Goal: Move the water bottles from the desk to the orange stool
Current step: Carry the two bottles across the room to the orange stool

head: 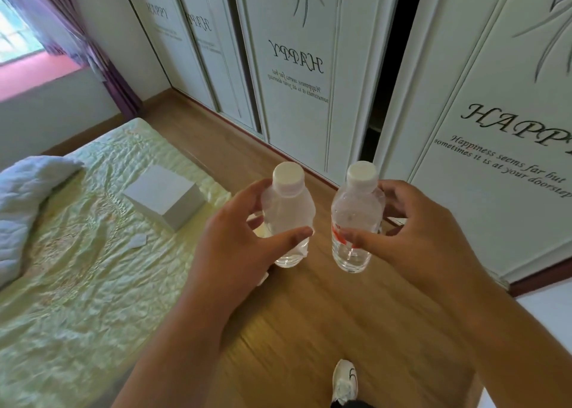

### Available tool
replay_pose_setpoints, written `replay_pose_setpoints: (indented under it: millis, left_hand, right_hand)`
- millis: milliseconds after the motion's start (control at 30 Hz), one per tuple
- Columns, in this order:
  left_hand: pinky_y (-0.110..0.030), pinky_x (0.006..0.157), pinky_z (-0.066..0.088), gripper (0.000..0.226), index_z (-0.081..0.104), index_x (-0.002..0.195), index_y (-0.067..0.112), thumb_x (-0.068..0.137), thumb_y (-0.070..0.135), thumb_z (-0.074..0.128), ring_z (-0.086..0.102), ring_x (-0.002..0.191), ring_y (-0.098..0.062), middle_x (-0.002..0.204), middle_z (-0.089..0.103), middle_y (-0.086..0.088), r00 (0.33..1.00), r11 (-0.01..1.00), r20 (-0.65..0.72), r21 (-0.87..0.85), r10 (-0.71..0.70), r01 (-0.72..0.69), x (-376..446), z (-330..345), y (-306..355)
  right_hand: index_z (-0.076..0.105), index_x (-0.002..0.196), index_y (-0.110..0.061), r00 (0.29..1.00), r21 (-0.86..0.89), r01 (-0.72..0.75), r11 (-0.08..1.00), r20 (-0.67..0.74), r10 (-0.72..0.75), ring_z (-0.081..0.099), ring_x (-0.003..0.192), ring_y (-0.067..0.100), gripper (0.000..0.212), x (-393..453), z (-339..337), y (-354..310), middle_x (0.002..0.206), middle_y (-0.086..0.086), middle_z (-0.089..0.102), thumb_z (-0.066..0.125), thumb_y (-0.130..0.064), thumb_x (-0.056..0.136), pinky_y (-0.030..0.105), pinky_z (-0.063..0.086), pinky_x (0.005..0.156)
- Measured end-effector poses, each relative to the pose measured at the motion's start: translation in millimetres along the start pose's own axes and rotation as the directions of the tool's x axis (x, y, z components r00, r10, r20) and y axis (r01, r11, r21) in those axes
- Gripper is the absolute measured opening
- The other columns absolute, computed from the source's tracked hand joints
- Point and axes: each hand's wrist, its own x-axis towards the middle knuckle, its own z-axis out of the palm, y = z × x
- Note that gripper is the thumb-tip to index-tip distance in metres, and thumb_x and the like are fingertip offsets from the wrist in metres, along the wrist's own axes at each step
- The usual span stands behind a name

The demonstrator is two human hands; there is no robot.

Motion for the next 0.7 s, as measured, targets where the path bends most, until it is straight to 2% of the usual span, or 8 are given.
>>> replay_pose_setpoints:
  millis: [133, 300, 433, 533, 700]
  left_hand:
    - [-0.008, 0.077, 0.043, 0.089, 0.053, 0.138, 0.047, 0.056, 0.072, 0.079, 0.055, 0.096, 0.027, 0.105, 0.056, 0.047, 0.999, 1.000, -0.042, 0.019, 0.005, -0.004, 33.7, 23.1, 9.8]
    - [-0.005, 0.075, 0.041, 0.090, 0.051, 0.137, 0.052, 0.054, 0.072, 0.079, 0.054, 0.095, 0.028, 0.108, 0.057, 0.045, 0.999, 1.000, -0.030, -0.005, -0.025, 0.025, 67.9, 41.4, 16.3]
    - [0.000, 0.070, 0.039, 0.082, 0.046, 0.129, 0.062, 0.054, 0.072, 0.079, 0.055, 0.094, 0.028, 0.105, 0.056, 0.049, 0.999, 0.999, -0.018, -0.012, -0.043, 0.043, 102.8, 51.8, 15.6]
    - [0.001, 0.072, 0.039, 0.086, 0.049, 0.134, 0.057, 0.055, 0.070, 0.081, 0.057, 0.097, 0.024, 0.111, 0.059, 0.044, 0.999, 0.998, 0.007, -0.035, -0.051, 0.051, 133.8, 61.4, 8.4]
    - [-0.019, 0.090, 0.050, 0.092, 0.051, 0.140, 0.048, 0.056, 0.069, 0.081, 0.061, 0.106, 0.011, 0.121, 0.062, 0.034, 0.998, 0.998, 0.051, -0.051, -0.040, 0.043, 200.7, 69.8, -13.8]
  right_hand:
    - [0.047, 0.134, -0.042, 0.999, -0.022, 0.028, 0.999, 0.022, -0.027, 0.059, 0.100, -0.005, 0.086, 45.1, -19.7, 15.5, 0.117, -0.026, 0.062, 0.079, -0.071, 0.060, 0.028, 0.053, 0.091]
    - [0.048, 0.135, -0.040, 0.999, -0.024, 0.035, 0.999, 0.027, -0.034, 0.061, 0.108, 0.002, 0.087, 86.0, -35.4, 25.4, 0.128, -0.019, 0.064, 0.078, -0.071, 0.060, 0.038, 0.056, 0.094]
    - [0.047, 0.136, -0.040, 0.999, -0.032, 0.024, 0.999, 0.036, -0.023, 0.059, 0.106, 0.000, 0.089, 121.2, -35.8, 31.4, 0.131, -0.017, 0.063, 0.074, -0.075, 0.058, 0.035, 0.055, 0.094]
    - [0.046, 0.136, -0.041, 0.999, -0.032, -0.007, 0.999, 0.042, 0.009, 0.057, 0.105, -0.001, 0.090, 149.7, -31.3, 36.7, 0.132, -0.018, 0.062, 0.072, -0.076, 0.057, 0.031, 0.051, 0.093]
    - [0.045, 0.135, -0.045, 0.998, -0.057, -0.065, 0.996, 0.015, 0.066, 0.058, 0.104, -0.002, 0.088, 202.7, -18.1, 39.6, 0.125, -0.023, 0.061, 0.075, -0.076, 0.057, 0.031, 0.053, 0.093]
